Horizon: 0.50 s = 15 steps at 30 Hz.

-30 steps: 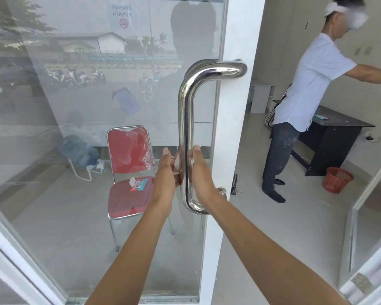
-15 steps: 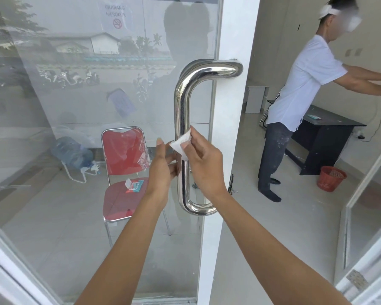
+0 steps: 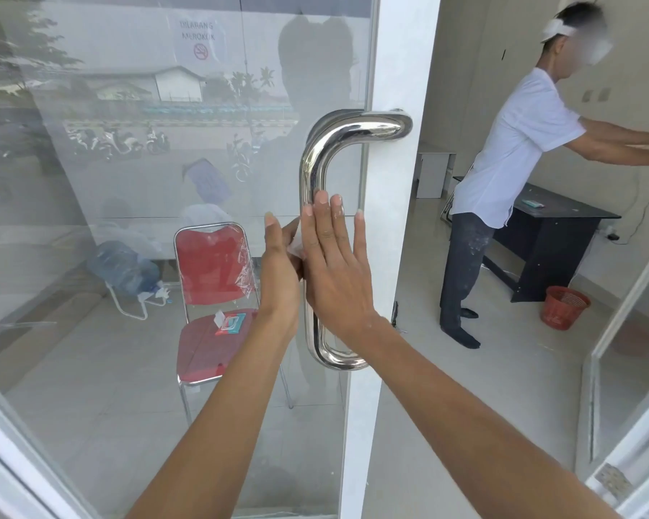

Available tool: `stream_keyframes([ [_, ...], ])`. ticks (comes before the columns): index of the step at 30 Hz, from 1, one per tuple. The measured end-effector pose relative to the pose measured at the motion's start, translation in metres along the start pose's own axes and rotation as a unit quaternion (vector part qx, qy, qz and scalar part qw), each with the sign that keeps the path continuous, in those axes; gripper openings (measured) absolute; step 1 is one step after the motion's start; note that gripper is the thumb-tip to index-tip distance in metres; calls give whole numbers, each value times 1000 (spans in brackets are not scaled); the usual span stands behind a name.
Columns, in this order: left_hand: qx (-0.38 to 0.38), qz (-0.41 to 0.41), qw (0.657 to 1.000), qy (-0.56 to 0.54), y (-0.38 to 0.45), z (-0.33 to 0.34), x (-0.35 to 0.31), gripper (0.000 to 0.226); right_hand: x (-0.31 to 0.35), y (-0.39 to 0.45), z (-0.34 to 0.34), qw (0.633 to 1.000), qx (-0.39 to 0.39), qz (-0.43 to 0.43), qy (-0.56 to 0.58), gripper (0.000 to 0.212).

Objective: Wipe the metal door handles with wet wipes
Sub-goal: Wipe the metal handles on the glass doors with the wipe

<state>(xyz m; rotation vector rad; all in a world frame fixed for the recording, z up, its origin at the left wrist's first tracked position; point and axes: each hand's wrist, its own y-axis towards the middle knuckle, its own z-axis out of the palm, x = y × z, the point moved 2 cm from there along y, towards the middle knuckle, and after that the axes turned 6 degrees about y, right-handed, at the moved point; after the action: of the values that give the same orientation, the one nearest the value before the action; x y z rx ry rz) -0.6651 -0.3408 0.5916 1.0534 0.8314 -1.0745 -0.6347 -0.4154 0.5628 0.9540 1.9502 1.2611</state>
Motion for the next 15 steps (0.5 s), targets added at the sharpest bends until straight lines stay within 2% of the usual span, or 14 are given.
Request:
stream_keyframes([
  [3, -44, 13, 999, -17, 1, -1, -4, 58, -9, 30, -11, 991, 1, -105, -87, 52],
  [6, -73, 29, 996, -37, 3, -1, -8, 61, -20, 67, -21, 973, -6, -163, -163, 42],
  [9, -75, 38, 996, -28, 3, -1, -13, 59, -29, 101, -32, 969, -23, -174, -174, 32],
  [12, -73, 42, 996, -17, 4, -1, -18, 56, -33, 128, -41, 973, -34, -174, -149, 31],
  [15, -64, 54, 996, 13, 7, 0, -30, 52, -43, 143, -48, 980, -39, -135, -140, 36],
])
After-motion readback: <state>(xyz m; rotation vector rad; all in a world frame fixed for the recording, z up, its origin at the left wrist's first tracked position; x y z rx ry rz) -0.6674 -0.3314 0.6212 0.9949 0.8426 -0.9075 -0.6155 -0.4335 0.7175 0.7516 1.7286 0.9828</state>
